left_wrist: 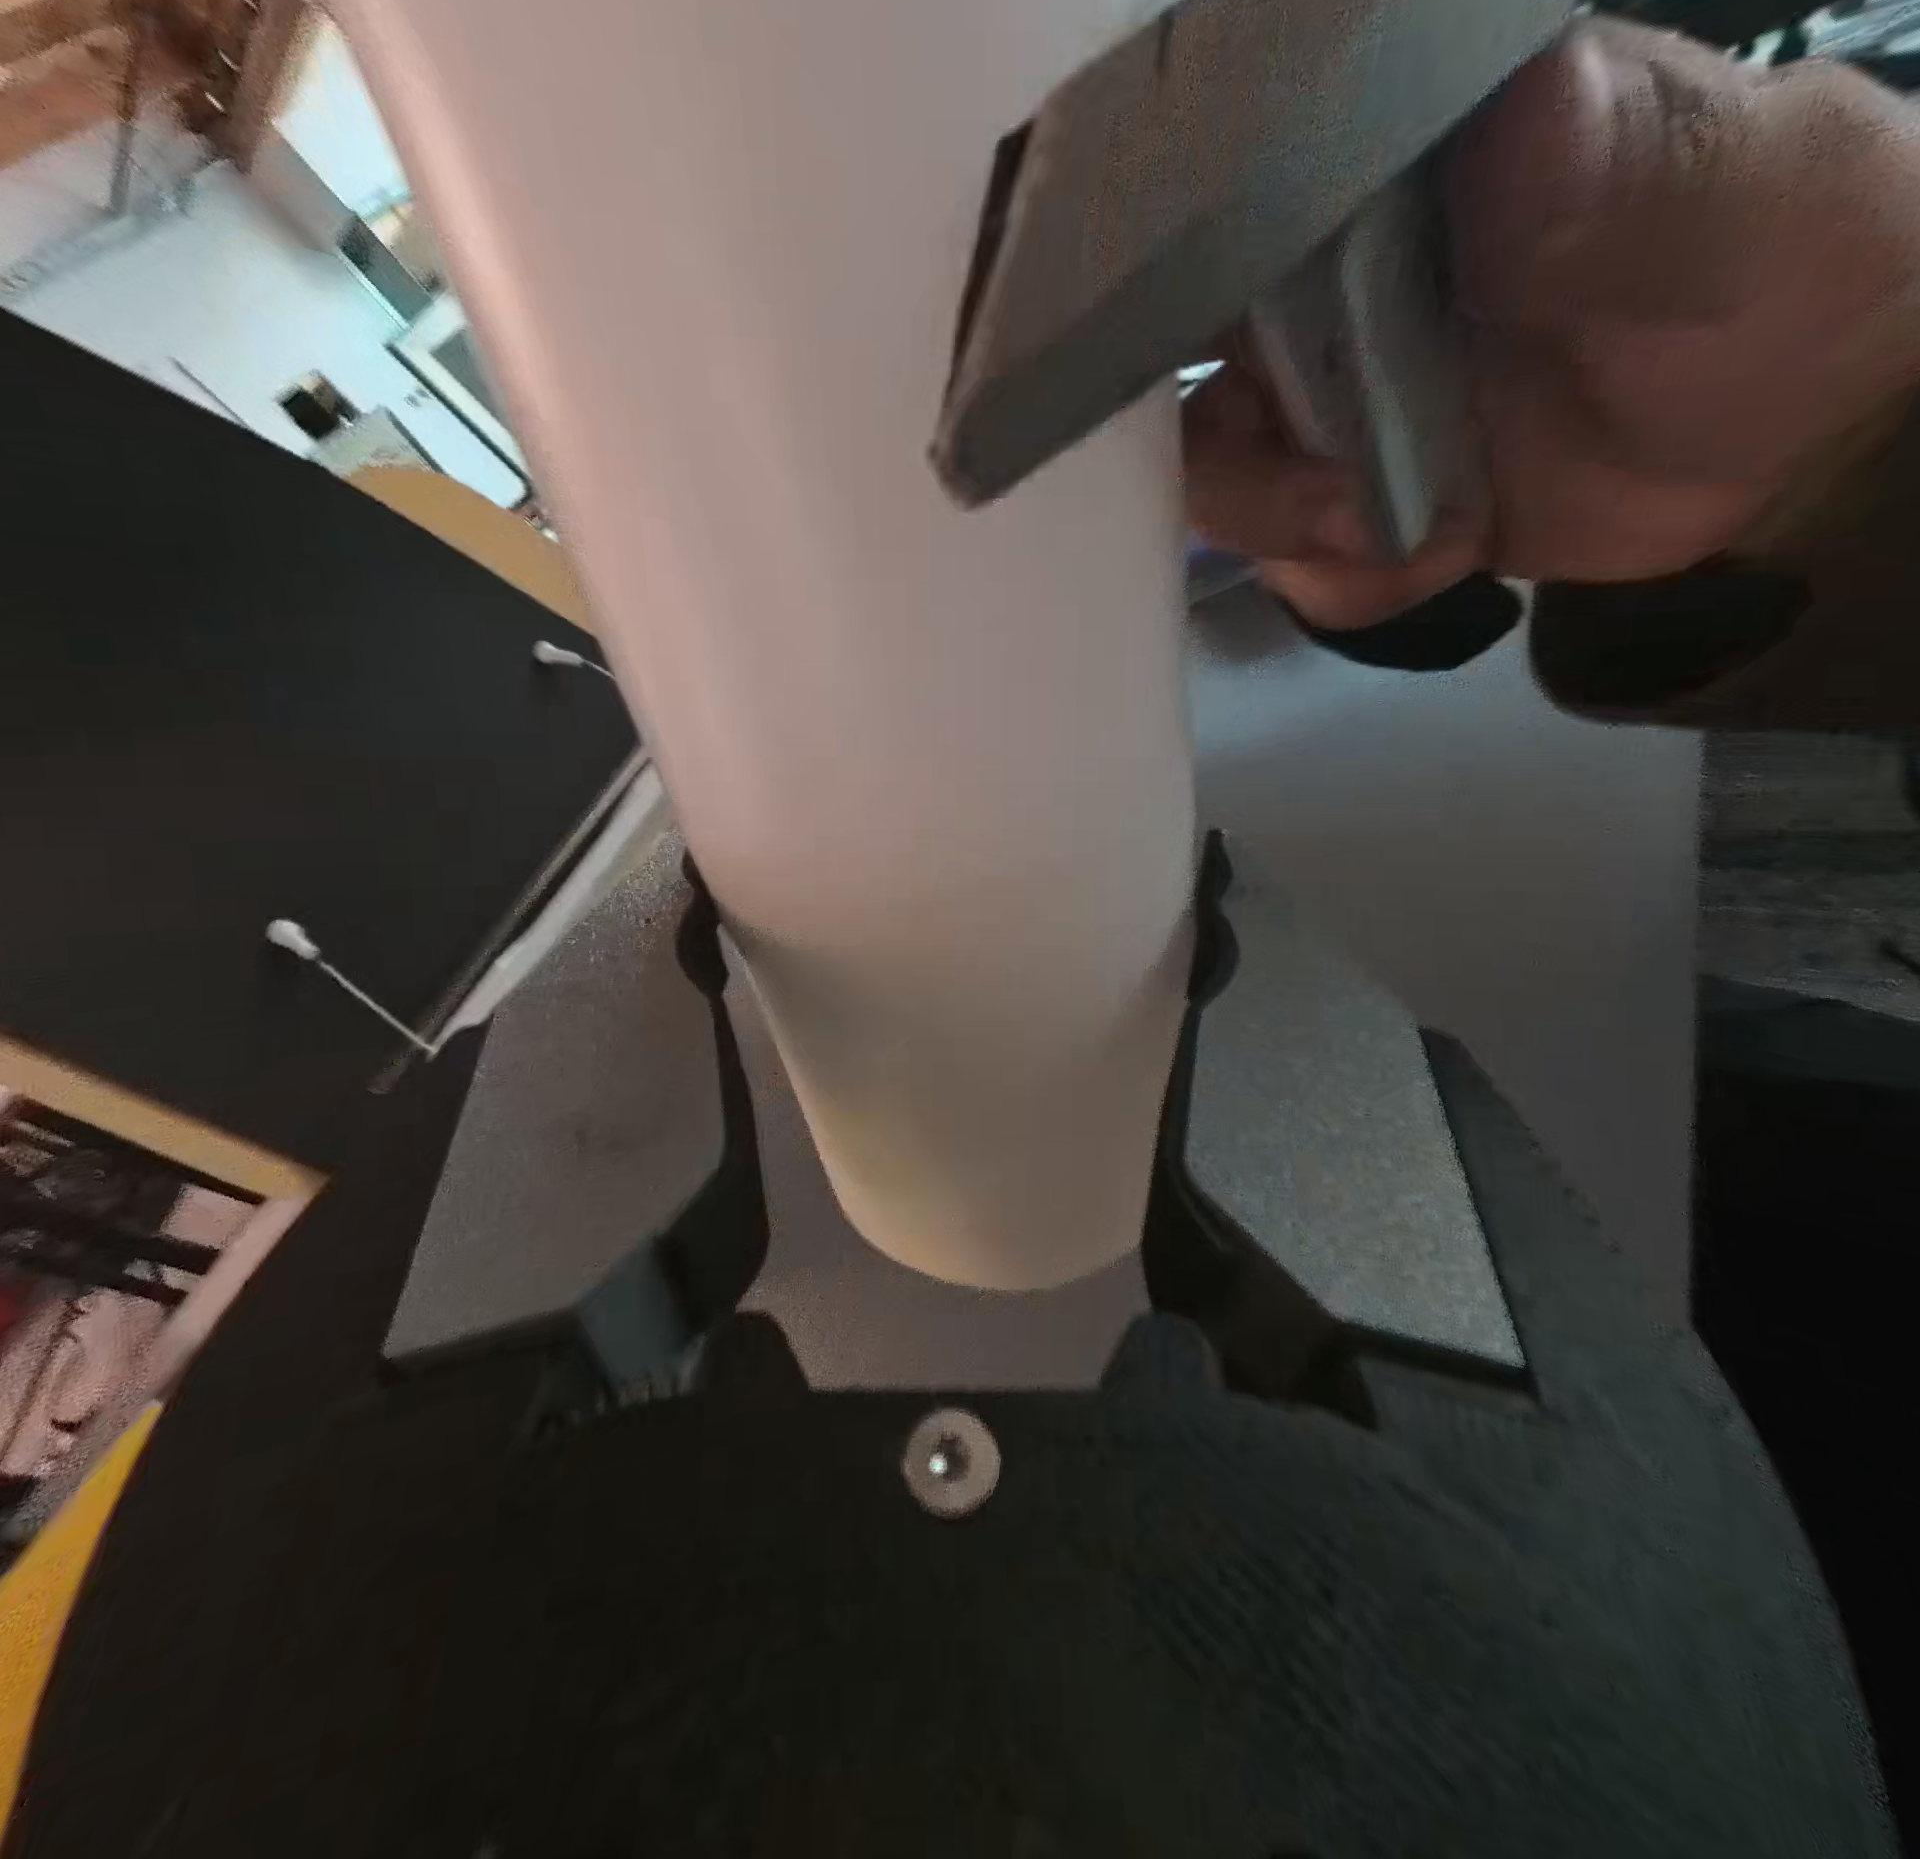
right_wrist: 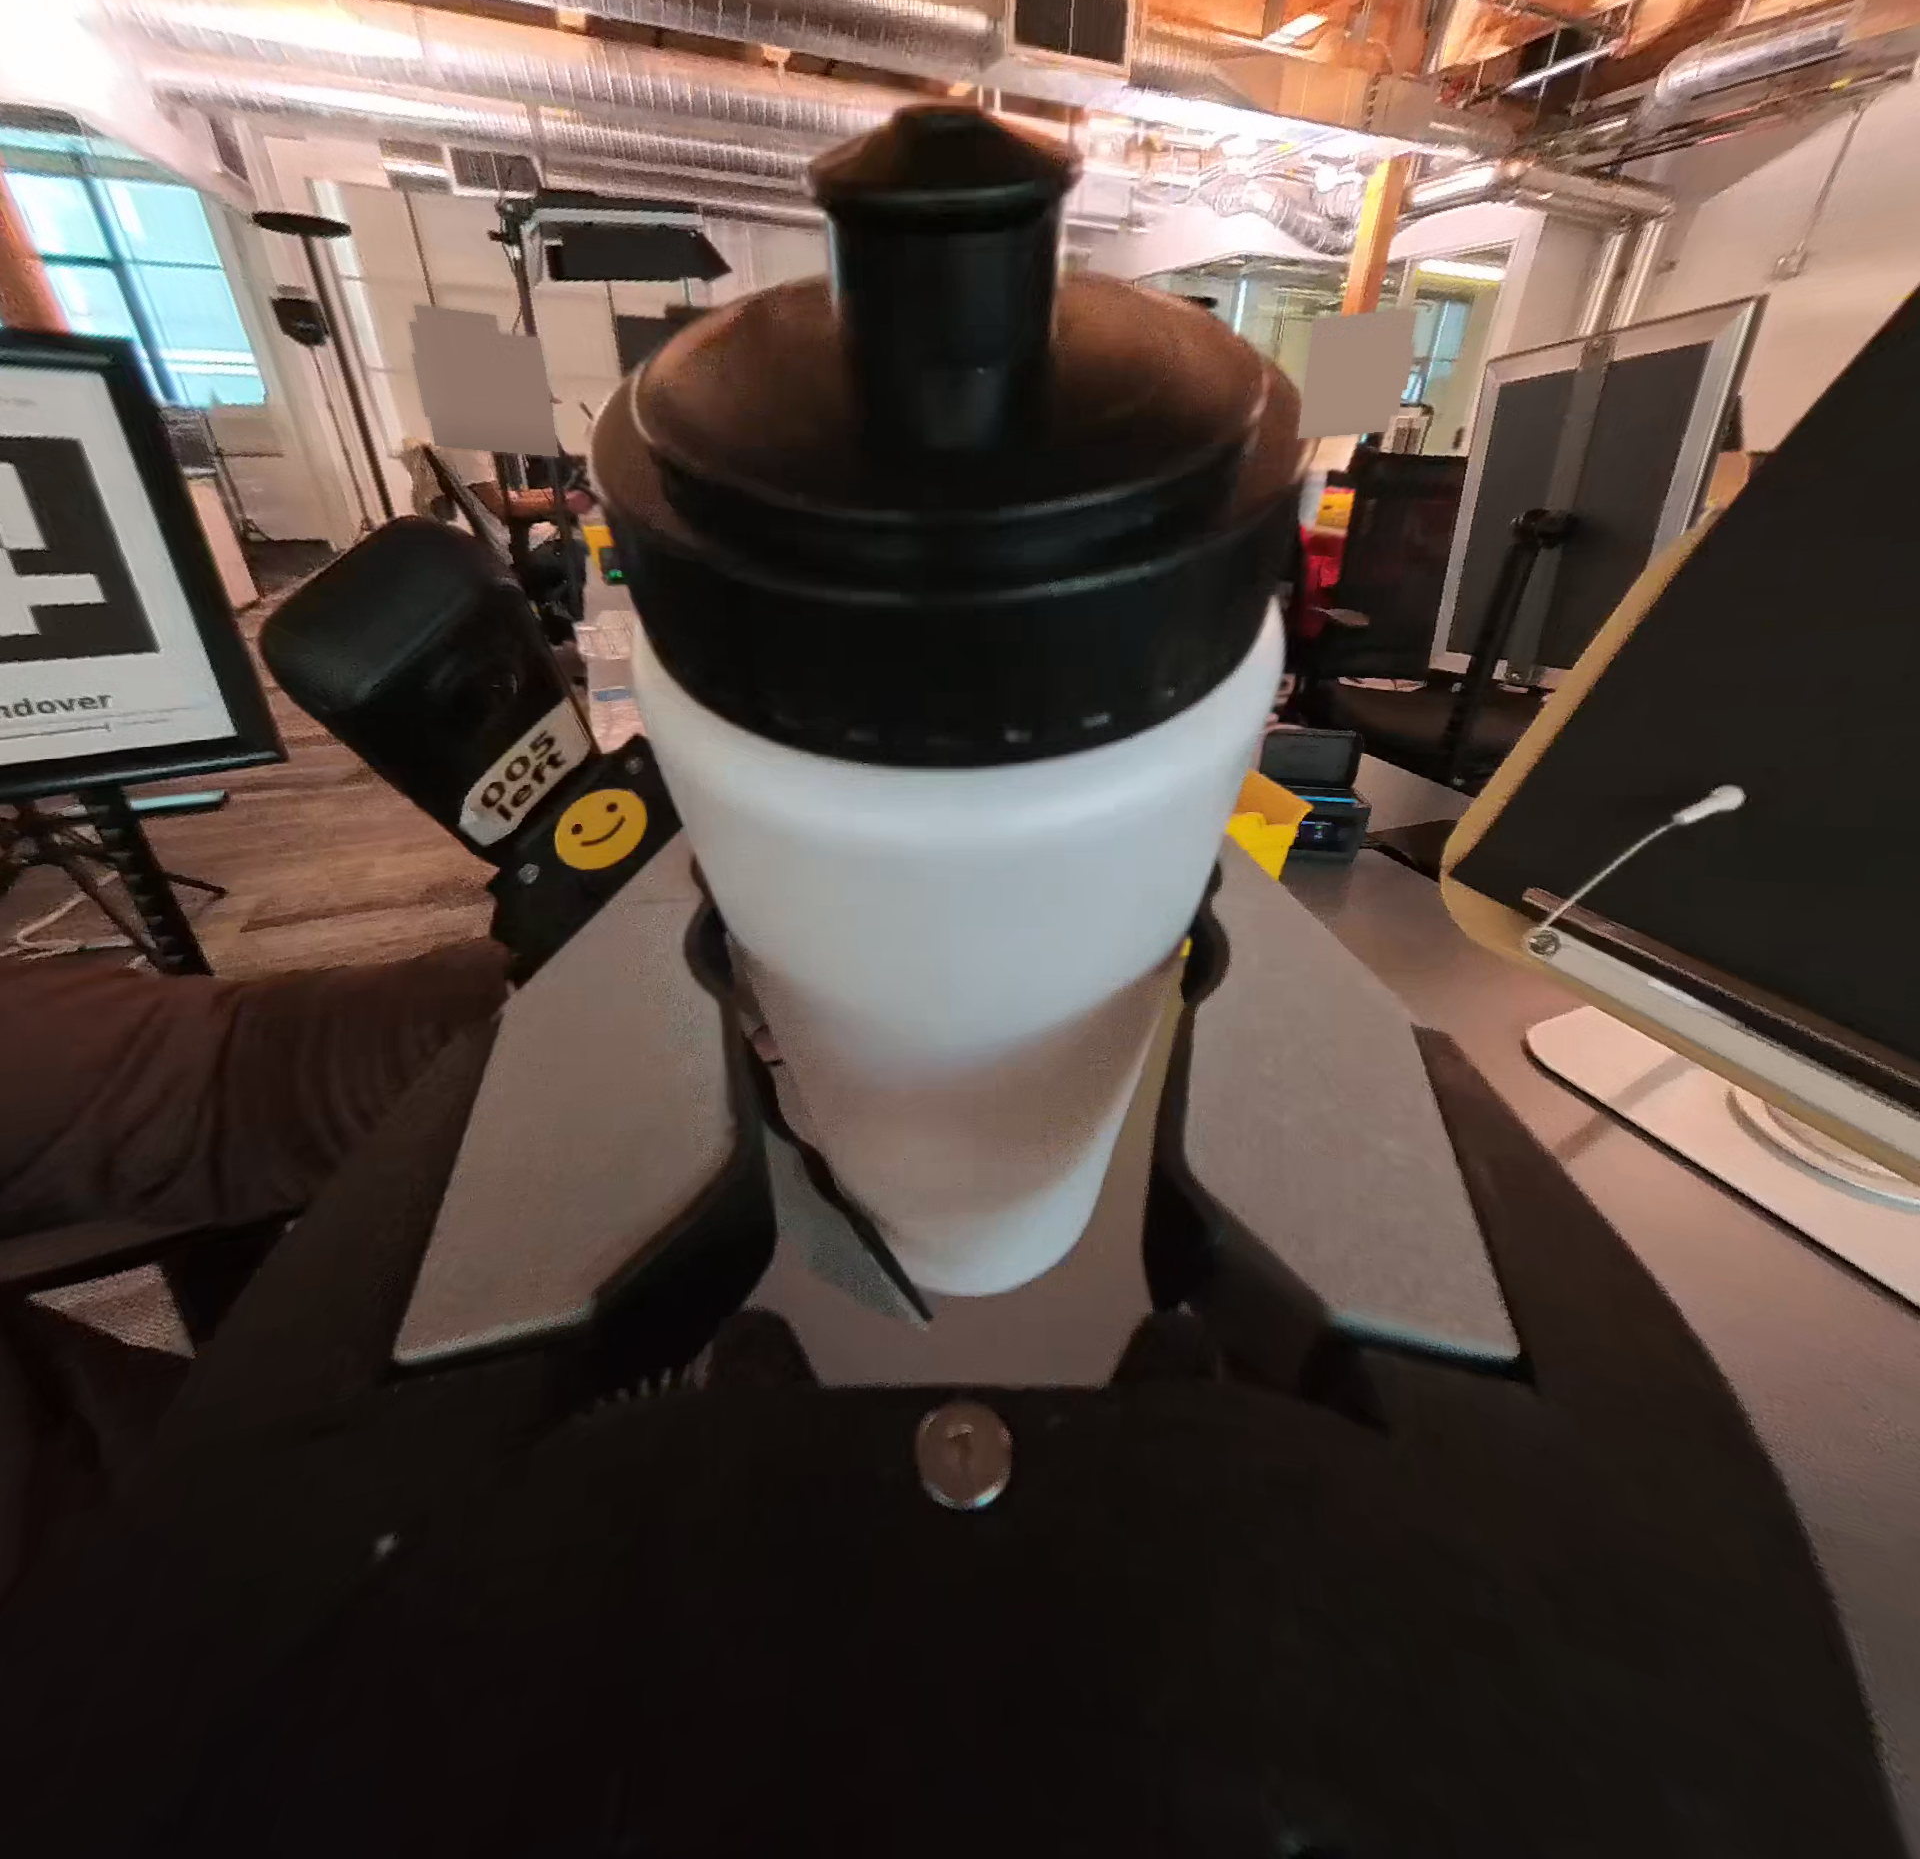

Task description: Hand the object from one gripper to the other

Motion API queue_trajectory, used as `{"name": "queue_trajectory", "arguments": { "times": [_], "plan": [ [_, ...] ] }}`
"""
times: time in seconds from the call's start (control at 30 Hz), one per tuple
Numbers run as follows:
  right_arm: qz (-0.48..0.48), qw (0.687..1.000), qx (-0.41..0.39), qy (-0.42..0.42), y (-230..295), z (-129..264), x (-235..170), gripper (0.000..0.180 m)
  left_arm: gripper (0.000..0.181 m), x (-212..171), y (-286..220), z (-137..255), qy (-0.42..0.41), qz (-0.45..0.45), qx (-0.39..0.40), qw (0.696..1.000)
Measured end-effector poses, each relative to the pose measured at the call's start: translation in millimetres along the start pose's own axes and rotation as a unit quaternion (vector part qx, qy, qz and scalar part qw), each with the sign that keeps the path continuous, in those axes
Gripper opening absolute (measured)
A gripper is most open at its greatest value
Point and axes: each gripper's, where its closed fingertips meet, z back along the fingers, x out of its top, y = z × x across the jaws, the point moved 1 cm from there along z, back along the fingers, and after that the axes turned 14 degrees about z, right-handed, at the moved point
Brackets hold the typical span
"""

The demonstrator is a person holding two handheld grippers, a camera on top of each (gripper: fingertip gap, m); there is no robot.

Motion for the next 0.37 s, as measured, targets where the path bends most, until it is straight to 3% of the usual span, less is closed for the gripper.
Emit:
{"name": "queue_trajectory", "arguments": {
  "times": [0.13,0.2,0.3,0.37],
  "plan": [
    [0.038,0.998,-0.008,0.056,-5.0,1.5,-13.8,0.085,0.089,-11.8,0.1,-3.9,0.012,0.019,-0.013,1.0],
    [0.081,0.992,-0.045,0.091,-15.5,5.9,-18.3,0.085,0.076,-11.6,4.3,2.2,0.003,0.054,-0.034,0.998],
    [0.151,0.97,-0.09,0.17,-29.1,12.8,-33.5,0.085,0.091,-4.9,10.2,14.2,-0.009,0.141,-0.085,0.986],
    [0.181,0.956,-0.104,0.207,-32.6,12.8,-42.1,0.086,0.097,-1.0,20.0,17.7,-0.016,0.174,-0.076,0.982]
  ]
}}
